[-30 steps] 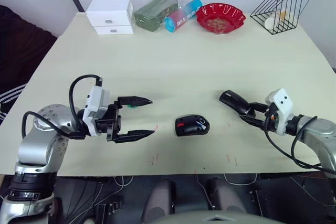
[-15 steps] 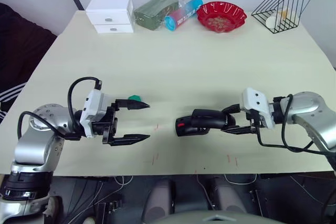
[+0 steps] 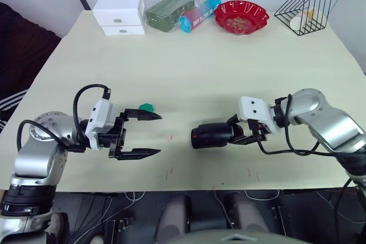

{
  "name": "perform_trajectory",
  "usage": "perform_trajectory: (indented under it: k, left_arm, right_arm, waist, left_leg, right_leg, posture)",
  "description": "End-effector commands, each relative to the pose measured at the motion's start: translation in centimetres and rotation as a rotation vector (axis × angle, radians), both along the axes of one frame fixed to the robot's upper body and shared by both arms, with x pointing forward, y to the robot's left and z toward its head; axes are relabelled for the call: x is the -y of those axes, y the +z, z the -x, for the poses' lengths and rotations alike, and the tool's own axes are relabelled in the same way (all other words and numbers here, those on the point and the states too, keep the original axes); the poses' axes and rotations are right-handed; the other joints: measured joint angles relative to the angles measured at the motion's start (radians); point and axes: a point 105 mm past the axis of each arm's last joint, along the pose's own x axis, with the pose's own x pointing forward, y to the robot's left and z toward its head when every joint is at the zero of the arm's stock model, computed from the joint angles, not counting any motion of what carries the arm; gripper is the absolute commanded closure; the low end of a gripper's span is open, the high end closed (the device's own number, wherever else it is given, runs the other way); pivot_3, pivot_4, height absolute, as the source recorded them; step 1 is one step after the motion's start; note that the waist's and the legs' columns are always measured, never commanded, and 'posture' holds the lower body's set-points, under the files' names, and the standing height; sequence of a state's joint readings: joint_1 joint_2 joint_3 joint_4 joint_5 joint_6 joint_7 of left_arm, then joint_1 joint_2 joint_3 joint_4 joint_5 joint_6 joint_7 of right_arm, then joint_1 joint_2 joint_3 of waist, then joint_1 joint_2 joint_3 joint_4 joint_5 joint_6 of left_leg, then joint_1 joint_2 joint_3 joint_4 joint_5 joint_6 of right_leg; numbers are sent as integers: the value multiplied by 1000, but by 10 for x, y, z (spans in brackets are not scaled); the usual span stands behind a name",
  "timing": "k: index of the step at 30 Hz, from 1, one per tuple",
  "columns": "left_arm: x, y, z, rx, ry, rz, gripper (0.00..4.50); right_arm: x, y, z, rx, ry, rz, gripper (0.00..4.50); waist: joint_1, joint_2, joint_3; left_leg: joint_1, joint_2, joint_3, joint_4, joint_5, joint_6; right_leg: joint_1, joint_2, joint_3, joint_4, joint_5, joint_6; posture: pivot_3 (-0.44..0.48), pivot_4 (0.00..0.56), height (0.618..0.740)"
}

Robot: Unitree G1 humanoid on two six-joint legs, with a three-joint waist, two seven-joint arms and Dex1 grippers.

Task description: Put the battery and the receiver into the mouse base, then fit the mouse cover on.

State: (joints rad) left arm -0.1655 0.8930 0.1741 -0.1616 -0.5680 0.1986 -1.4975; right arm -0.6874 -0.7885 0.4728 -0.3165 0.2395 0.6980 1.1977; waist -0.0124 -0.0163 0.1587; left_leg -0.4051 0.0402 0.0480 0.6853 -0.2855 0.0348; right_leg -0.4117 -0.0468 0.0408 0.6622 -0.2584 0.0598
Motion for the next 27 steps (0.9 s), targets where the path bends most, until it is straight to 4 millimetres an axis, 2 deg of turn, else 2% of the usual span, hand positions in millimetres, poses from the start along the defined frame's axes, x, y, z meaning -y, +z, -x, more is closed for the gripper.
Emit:
perform_trajectory:
  k: [1, 15, 27]
  left_arm:
    - [0, 3, 0, 25, -13, -15, 0]
    - [-4, -1, 2, 22, 0, -19, 0]
    - [-6, -2, 4, 24, 2, -26, 0]
  right_arm:
    - [0, 5, -2, 22, 6, 22, 2266]
    - [-13, -6, -10, 14, 33, 95, 2266]
    - [-16, -16, -14, 7, 40, 160, 2266]
  waist:
    - [1, 0, 0]
    - [1, 0, 0]
    - [0, 0, 0]
  left_leg:
    - [0, 0, 0, 0, 0, 0]
    - [-3, 0, -1, 2, 0, 0]
    - [-3, 0, -1, 2, 0, 0]
  right_leg:
    - [0, 0, 0, 0, 0, 0]
    - [-2, 0, -2, 0, 0, 0]
    - [-2, 0, -2, 0, 0, 0]
  posture:
    - [0, 150, 740]
    - [0, 150, 740]
    - [0, 150, 740]
